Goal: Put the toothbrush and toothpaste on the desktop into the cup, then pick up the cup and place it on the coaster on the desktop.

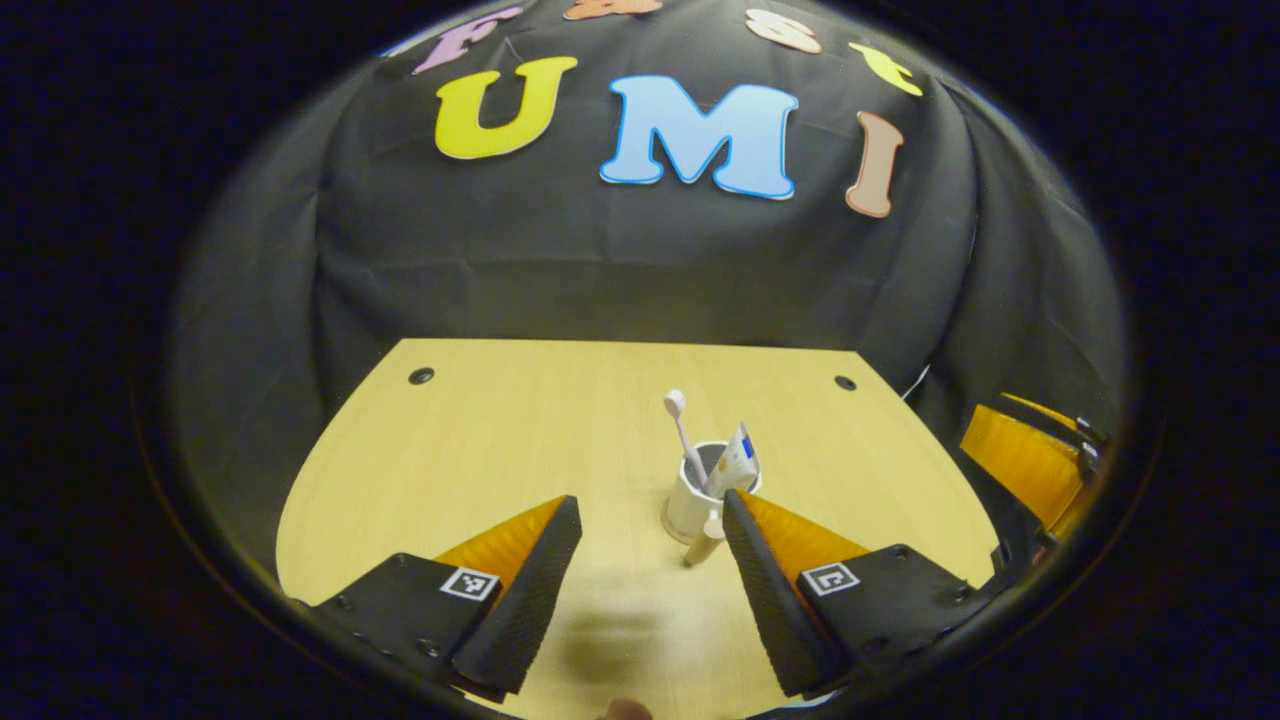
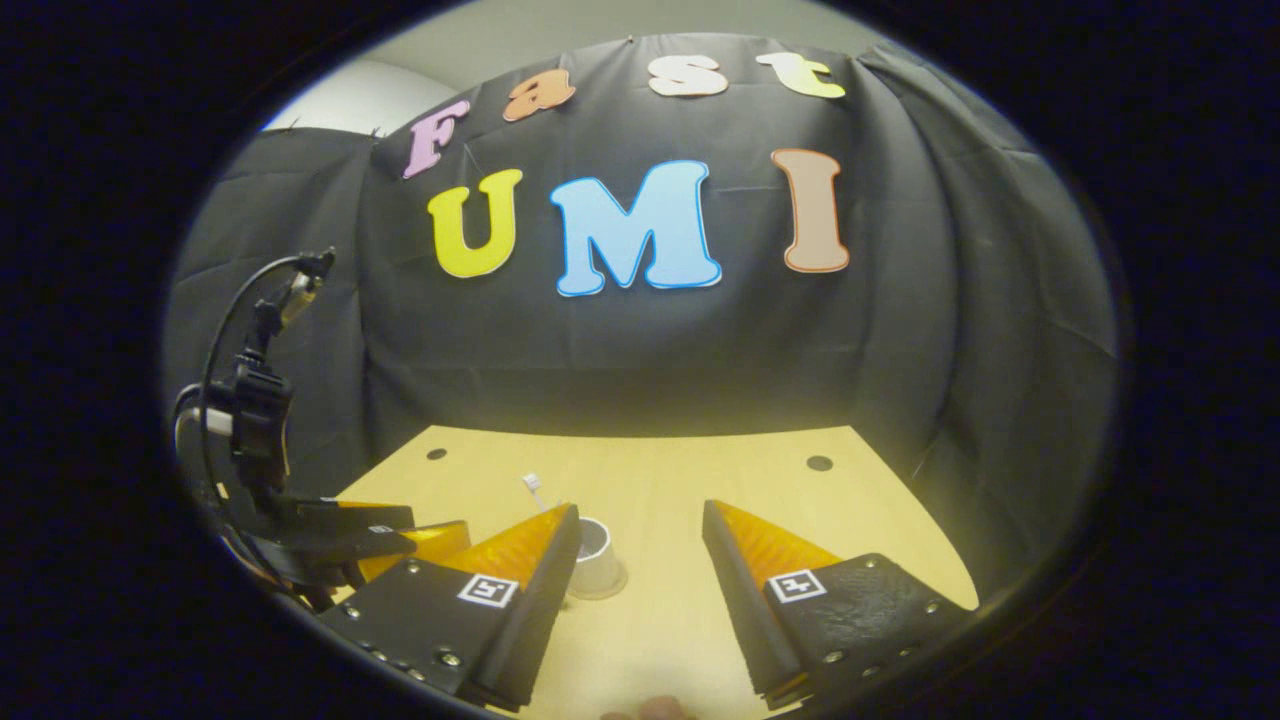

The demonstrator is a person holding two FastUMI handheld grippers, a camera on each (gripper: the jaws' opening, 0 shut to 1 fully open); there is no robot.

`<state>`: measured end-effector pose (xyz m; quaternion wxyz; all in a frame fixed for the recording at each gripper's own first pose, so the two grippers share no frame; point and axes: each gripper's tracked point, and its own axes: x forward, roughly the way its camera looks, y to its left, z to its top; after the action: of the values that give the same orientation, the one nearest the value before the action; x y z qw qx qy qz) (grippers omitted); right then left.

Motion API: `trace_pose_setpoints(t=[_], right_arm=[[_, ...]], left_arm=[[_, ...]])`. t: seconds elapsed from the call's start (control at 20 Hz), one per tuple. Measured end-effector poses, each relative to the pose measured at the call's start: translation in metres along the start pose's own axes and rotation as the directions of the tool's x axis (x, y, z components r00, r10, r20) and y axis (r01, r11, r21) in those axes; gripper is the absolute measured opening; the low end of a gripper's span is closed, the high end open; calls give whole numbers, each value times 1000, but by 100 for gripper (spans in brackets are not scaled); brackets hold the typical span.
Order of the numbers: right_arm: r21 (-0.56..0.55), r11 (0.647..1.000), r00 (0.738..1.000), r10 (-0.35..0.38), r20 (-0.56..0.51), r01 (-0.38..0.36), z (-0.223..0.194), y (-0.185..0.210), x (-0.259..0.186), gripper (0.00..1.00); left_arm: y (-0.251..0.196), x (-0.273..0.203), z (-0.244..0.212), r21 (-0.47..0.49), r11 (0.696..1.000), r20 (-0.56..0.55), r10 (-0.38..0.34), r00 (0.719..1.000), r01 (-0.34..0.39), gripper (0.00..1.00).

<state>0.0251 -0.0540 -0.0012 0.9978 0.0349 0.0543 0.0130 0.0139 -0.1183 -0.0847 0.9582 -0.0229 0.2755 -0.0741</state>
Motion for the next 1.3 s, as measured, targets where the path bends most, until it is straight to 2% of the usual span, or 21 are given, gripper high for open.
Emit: trace_pose_setpoints(t=[0.35,0.5,0.7,1.1,1.15,1.2,1.3], right_arm=[[16,1000,999,-12,49,11,11,28,-8,76],[20,1000,992,-16,129,13,27,33,-13,74],[-3,999,984,-35,177,36,33,26,-23,76],[0,996,985,-94,145,95,25,9,-25,76],[0,995,984,-101,149,102,26,7,-24,76],[-5,994,983,-106,153,108,27,6,-23,74],[-19,993,981,-112,158,117,27,4,-21,76]], left_arm=[[7,-49,35,41,998,215,-48,975,40,94],[14,-60,37,49,998,271,-44,962,32,94],[15,-70,42,49,998,305,-40,952,26,94],[22,-88,53,48,999,357,-15,934,-2,94],[23,-90,54,52,999,364,-8,931,-11,97],[23,-90,55,57,998,367,-10,930,-12,94],[21,-90,55,57,998,366,-14,931,-7,94]])
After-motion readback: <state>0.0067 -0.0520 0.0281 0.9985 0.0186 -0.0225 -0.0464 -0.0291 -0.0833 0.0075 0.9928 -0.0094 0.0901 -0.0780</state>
